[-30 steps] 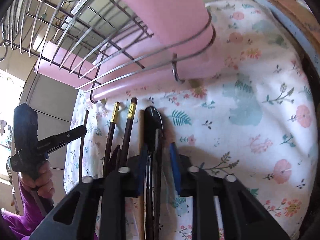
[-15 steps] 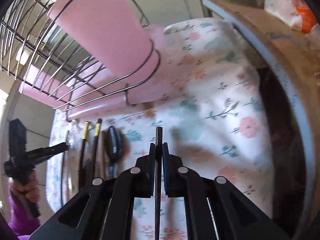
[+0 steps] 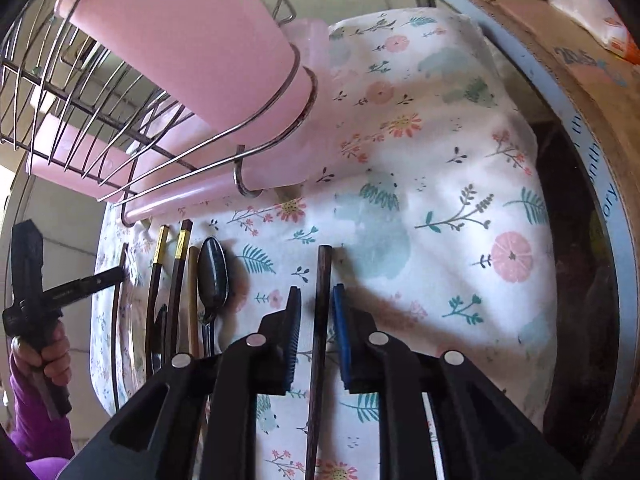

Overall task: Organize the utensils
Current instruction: 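Lower and grasp a wooden chopstick with the left tool while the right tool grasps a dark chopstick, then lift both chopsticks and carry them above the pink cup with both tools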

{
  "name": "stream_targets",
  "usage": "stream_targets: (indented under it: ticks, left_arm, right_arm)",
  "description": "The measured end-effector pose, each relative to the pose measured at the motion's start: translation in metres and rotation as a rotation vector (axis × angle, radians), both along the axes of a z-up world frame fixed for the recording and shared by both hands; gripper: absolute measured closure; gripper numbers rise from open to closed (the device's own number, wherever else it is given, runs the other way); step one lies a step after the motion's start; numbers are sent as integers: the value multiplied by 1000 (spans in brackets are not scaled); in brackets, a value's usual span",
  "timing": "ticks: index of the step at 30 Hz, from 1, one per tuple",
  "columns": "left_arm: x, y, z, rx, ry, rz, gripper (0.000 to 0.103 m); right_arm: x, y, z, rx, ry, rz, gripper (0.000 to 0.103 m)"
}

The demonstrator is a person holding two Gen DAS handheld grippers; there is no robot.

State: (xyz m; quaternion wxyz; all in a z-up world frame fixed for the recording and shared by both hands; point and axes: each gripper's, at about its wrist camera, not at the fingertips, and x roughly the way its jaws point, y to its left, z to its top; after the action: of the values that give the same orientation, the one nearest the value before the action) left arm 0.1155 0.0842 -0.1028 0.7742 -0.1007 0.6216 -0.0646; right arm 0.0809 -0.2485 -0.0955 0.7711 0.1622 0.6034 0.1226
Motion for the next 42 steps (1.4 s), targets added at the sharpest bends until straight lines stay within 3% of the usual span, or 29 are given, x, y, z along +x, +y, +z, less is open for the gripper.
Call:
stream_targets:
  ticks: [5, 9, 14, 17, 31, 38, 42]
  left_arm:
    - [3, -7, 0, 52, 20, -39, 94]
    - [6, -7, 2, 68, 38, -47, 94]
    - [3, -11, 4, 34, 5, -30, 96]
    - [-7, -3, 16, -29, -43, 4, 97]
    - [-62, 29, 146, -152, -537, 94, 97]
    - [-66, 29, 221, -216, -747, 115, 97]
    - [-63, 22, 260, -218, -862, 120, 97]
  right_arm:
    - [4, 0, -2, -15, 7, 9, 96]
    - [-3, -9, -1, 7, -26, -25, 97]
    - [-17, -20, 13, 34, -84, -61, 97]
    - [-27, -29, 33, 48, -157, -81, 97]
    - [-42, -32, 144, 60, -487, -87, 97]
    - [-43, -28, 206, 48, -630, -69, 97]
    - [-38, -26, 250, 39, -756, -87, 97]
